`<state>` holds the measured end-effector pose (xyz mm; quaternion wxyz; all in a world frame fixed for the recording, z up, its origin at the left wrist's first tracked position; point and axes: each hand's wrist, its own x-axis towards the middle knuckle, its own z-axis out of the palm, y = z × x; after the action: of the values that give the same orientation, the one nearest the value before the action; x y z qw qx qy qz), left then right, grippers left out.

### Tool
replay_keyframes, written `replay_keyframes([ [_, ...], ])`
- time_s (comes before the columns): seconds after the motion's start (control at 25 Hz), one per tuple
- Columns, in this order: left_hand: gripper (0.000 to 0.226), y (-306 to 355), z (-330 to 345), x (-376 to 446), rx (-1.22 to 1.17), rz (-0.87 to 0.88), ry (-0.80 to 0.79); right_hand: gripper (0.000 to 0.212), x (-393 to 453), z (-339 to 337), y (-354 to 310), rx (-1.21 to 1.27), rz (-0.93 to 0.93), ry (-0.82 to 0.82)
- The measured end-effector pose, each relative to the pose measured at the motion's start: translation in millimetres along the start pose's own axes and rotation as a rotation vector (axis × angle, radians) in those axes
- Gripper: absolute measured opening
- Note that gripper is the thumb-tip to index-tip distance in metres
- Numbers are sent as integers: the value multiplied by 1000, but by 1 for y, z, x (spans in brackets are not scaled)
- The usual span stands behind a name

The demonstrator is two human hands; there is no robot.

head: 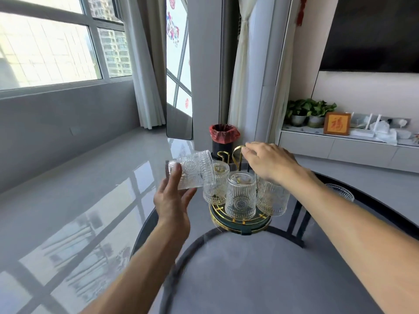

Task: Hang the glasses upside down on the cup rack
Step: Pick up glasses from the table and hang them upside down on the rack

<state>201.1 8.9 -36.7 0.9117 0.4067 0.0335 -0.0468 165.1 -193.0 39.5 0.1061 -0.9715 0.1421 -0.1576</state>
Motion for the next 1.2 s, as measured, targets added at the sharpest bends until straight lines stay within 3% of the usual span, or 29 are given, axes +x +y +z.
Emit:
replay_keyframes([
  [0.16,75,30,56,42,155,113,-53,44,-2,3,3,28,-30,18],
  [0.36,87,42,106,81,657,343,-143,41,2,5,6,48,-30,49],
  [0.52,90,23,107,105,1051,361,-240,40,1,9,8,27,-50,69],
  [0.72,93,-5,106,126,1187,360,-255,39,1,10,8,34,-66,82],
  [0.84,85,-18,107,136,1256,300,-269,39,0,8,7,40,-76,80],
  [1.0,47,-34,106,143,1339,216,-270,40,1,10,10,57,-69,89],
  [1.2,40,-43,104,147,1456,112,-294,41,2,8,11,95,-60,101],
])
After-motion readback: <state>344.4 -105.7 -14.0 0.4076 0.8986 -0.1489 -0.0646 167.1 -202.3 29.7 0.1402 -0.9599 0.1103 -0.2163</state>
